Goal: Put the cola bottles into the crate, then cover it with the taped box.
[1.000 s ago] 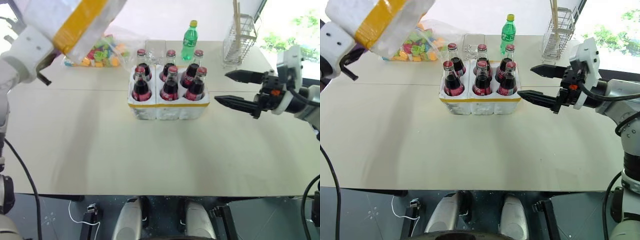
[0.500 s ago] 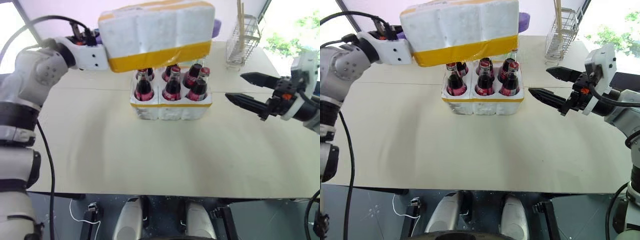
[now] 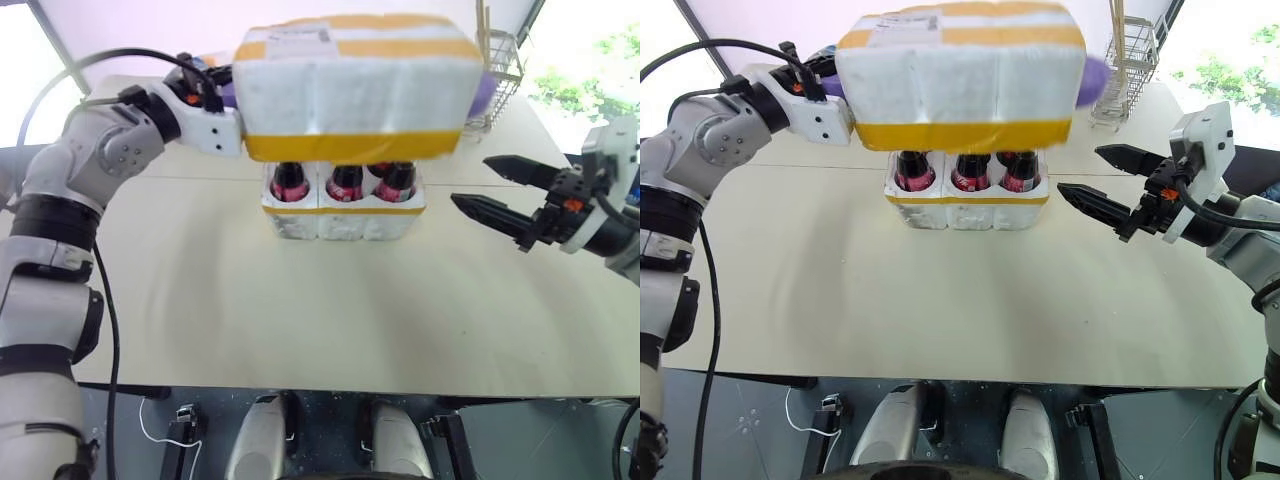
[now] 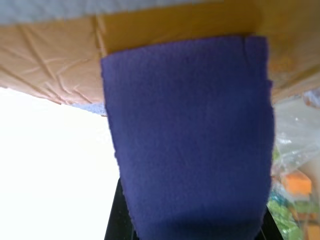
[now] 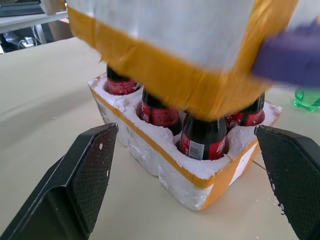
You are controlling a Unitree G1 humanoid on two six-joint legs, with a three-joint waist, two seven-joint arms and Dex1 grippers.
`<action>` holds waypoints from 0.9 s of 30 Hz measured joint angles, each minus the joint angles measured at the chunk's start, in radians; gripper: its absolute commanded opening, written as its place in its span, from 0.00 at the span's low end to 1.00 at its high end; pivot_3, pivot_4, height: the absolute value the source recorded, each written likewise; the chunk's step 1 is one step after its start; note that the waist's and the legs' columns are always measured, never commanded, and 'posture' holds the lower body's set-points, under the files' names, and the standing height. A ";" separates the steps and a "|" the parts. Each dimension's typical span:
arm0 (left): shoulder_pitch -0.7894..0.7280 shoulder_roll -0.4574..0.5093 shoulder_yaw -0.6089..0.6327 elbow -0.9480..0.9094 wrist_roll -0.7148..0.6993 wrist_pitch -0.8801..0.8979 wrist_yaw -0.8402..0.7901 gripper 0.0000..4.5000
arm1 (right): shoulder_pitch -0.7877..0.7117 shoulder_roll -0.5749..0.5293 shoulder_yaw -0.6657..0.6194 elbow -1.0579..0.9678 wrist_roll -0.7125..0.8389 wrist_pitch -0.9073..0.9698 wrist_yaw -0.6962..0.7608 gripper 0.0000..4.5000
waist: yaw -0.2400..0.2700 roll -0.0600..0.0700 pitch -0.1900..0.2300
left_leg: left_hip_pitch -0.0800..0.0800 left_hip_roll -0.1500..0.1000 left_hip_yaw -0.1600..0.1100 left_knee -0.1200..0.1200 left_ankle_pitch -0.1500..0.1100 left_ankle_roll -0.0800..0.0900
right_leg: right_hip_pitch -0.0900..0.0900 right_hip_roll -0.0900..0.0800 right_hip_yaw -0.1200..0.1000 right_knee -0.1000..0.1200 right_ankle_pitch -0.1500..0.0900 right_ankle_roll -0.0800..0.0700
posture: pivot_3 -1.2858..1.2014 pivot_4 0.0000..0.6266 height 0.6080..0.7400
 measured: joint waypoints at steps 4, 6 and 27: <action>0.013 0.052 -0.033 -0.058 0.128 0.007 0.038 0.08 | -0.001 0.007 0.003 0.000 0.000 -0.005 -0.001 1.00 | -0.002 0.000 0.000 | 0.000 -0.001 0.000 0.000 -0.001 0.001 | 0.000 0.000 0.000 0.000 0.000 0.000 | 0.52 0.24 0.97; 0.033 0.059 -0.037 -0.080 0.166 0.019 0.053 0.08 | -0.003 0.009 0.011 0.001 0.000 -0.011 0.000 1.00 | -0.002 0.000 0.000 | 0.000 0.000 0.000 0.000 -0.001 0.001 | 0.000 0.000 0.000 0.000 0.000 0.000 | 0.52 0.24 0.97; 0.420 0.237 0.074 -0.285 0.158 -0.082 0.277 0.98 | -0.007 0.011 0.068 0.042 -0.033 -0.035 0.051 1.00 | -0.004 0.001 0.000 | 0.001 0.002 0.000 0.000 -0.003 0.005 | 0.000 0.000 0.001 0.001 0.000 0.000 | 0.52 0.24 0.97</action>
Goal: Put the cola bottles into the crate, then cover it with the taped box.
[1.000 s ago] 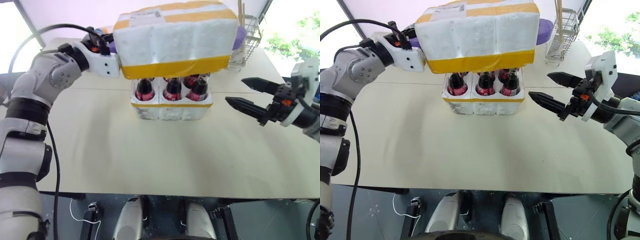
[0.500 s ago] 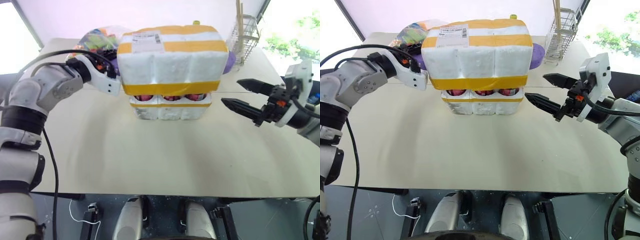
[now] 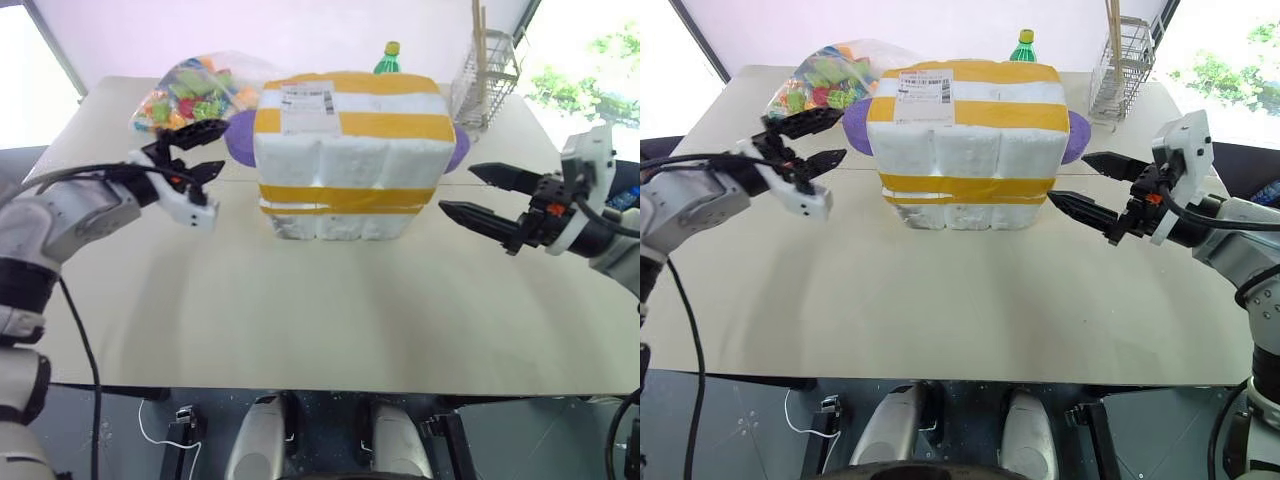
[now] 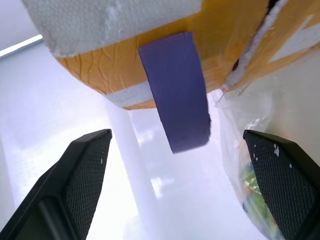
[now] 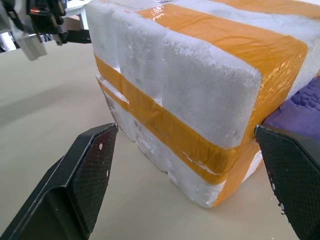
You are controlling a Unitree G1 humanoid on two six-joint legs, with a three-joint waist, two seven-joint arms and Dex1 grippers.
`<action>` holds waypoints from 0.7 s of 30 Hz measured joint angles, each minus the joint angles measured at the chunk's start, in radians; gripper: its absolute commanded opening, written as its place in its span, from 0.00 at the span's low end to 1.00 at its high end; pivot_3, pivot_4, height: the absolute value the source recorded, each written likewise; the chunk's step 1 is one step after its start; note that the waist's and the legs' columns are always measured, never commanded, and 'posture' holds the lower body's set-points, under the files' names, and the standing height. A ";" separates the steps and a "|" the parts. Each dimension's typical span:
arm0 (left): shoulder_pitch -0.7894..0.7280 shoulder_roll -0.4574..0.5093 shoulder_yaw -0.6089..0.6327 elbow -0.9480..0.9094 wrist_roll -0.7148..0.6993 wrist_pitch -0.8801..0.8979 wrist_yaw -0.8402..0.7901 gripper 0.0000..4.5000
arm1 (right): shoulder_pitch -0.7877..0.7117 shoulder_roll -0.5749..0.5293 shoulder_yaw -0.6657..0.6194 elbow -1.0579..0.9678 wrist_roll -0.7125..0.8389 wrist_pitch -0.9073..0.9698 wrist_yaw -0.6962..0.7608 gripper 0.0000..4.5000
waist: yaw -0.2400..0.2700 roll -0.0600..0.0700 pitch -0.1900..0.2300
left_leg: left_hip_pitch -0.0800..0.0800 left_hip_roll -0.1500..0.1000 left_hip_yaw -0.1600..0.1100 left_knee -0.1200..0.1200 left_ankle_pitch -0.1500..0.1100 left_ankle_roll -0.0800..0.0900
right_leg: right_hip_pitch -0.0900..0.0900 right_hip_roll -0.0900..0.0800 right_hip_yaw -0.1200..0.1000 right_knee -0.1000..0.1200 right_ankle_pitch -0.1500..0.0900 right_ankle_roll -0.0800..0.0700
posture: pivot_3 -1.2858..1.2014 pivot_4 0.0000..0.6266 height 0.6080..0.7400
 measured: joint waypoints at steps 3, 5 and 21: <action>0.186 -0.008 0.080 -0.037 -0.408 0.095 -0.251 0.98 | 0.028 0.000 -0.001 0.009 -0.015 -0.010 0.008 1.00 | -0.004 0.001 0.000 | 0.000 0.001 -0.001 0.000 0.000 0.000 | 0.000 0.000 0.001 0.000 0.000 0.000 | 0.52 0.24 0.97; 0.277 -0.060 0.146 -0.114 -0.759 0.376 -0.483 0.98 | 0.045 0.000 -0.001 0.021 -0.033 -0.022 0.014 1.00 | -0.002 0.001 0.000 | 0.000 0.001 -0.004 0.002 0.000 0.000 | 0.001 0.000 0.001 0.001 0.000 0.000 | 0.52 0.24 0.97; 0.251 0.135 0.527 -0.403 -1.747 1.534 -1.191 0.98 | -0.030 0.001 0.020 0.135 -0.104 -0.103 0.083 1.00 | -0.021 0.003 -0.002 | 0.002 -0.001 -0.006 0.000 0.003 -0.006 | 0.003 0.002 0.000 0.001 0.000 -0.001 | 0.52 0.24 0.97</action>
